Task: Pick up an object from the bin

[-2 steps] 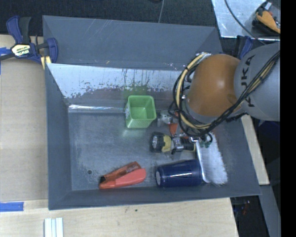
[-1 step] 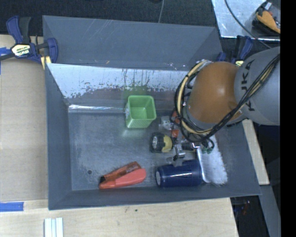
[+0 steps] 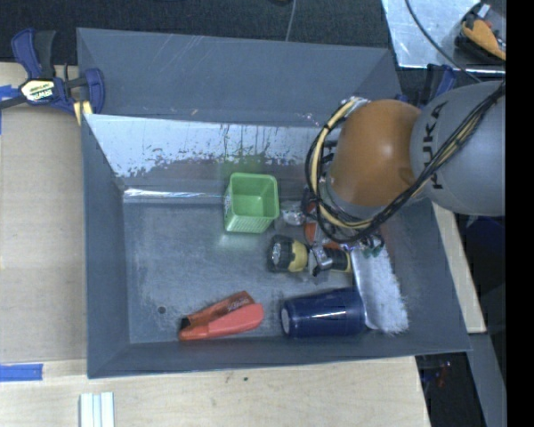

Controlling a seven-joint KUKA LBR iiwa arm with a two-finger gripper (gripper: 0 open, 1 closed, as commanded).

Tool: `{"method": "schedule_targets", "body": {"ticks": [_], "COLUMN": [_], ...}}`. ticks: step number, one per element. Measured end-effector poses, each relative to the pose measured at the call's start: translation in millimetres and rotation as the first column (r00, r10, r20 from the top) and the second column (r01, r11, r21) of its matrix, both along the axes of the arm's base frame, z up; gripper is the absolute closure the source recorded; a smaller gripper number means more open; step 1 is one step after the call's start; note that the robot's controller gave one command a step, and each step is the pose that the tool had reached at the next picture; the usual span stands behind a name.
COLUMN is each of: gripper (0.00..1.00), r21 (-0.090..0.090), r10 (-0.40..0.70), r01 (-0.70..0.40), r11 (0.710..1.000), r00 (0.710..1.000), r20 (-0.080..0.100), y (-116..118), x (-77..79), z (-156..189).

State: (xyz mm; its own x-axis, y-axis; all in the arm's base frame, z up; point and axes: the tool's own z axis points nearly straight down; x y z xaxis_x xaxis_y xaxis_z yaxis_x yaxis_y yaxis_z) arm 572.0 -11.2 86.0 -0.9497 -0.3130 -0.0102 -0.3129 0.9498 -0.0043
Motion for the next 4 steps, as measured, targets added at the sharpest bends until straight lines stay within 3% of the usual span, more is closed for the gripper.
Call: {"method": "schedule_targets", "body": {"ticks": [1, 2, 3, 4], "gripper": [0.0, 0.0, 0.0, 0.0], "r21": [0.002, 0.003, 0.0, 0.001], "r10": [-0.079, -0.142, -0.04, -0.042], "r01": [0.079, 0.142, 0.04, 0.042], "r11": [0.997, 0.99, 0.999, 0.999], "r00": [0.997, 0.99, 0.999, 0.999], "r20": [0.006, -0.002, 0.016, 0.016], "y": [-5, -2, 44, 44], "x": [-20.7, 4.6, 29.4, 28.8], "z": [113, 113, 42, 43]}}
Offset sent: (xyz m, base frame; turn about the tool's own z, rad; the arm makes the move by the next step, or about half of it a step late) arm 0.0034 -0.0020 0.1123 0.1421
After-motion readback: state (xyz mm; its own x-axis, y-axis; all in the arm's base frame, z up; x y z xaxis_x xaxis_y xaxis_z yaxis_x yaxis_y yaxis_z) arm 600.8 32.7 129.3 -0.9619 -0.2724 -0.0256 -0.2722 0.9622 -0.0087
